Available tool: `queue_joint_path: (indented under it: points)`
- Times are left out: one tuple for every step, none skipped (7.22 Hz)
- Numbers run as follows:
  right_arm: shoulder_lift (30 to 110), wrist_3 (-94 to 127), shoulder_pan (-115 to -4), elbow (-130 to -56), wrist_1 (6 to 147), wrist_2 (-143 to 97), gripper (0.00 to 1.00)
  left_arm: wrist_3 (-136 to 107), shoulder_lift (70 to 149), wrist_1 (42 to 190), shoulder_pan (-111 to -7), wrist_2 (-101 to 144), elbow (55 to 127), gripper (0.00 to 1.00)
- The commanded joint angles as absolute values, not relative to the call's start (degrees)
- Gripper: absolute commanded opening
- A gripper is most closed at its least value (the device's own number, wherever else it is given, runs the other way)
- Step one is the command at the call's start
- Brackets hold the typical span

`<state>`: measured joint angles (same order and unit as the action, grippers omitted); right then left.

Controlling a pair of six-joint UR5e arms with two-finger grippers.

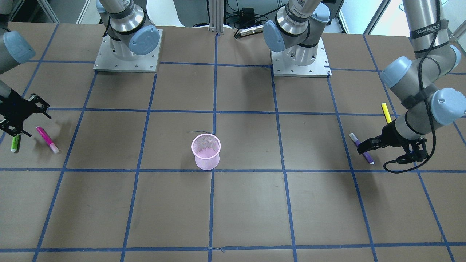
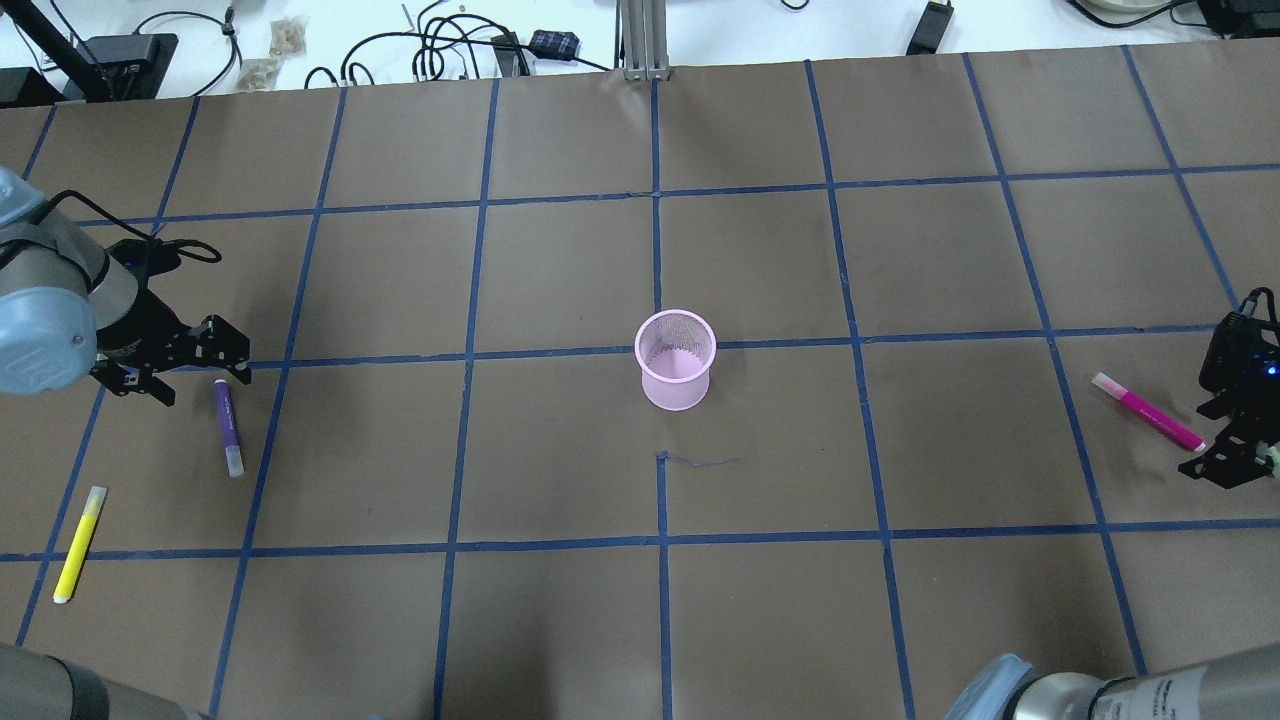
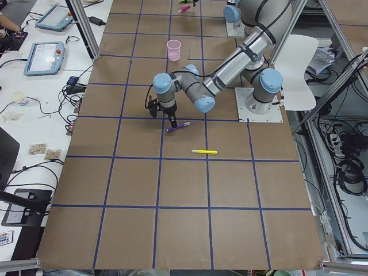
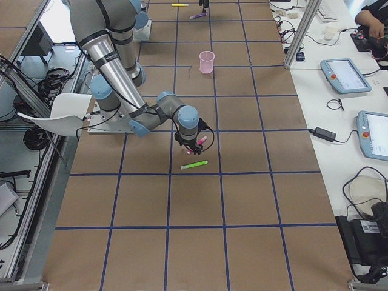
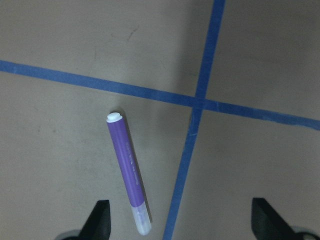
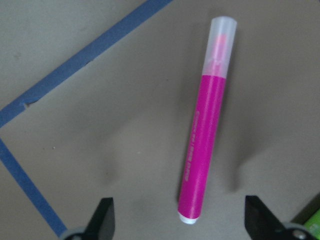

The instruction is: Insert purple and pink pens into pink cup

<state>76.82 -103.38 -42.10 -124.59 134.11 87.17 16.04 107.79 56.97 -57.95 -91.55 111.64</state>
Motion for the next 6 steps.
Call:
queue_joint_path:
  points:
    - [76.12, -103.27, -42.10, -124.54, 134.12, 87.19, 0.72, 14.95, 107.75, 54.76, -57.04, -91.58, 114.34, 1.00]
    - [76.03, -103.18, -42.10, -124.54, 134.12, 87.19, 0.63, 10.94, 108.10, 52.93, -57.04, -91.67, 114.52, 1.00]
    - [76.03, -103.18, -42.10, -124.54, 134.12, 87.19, 0.57, 10.20, 108.98, 51.95, -56.95, -92.80, 114.52, 1.00]
    - [76.03, -103.01, -42.10, -124.45, 134.12, 87.27, 0.44, 9.93, 109.85, 51.68, -56.95, -92.81, 114.52, 1.00]
    - [76.03, -103.27, -42.10, -124.45, 134.12, 87.62, 0.13, 9.93, 110.12, 50.55, -57.04, -92.81, 114.52, 0.99]
    - [76.29, -103.18, -42.19, -124.37, 134.12, 87.80, 0.00, 9.76, 110.13, 50.45, -57.04, -92.81, 114.43, 0.91]
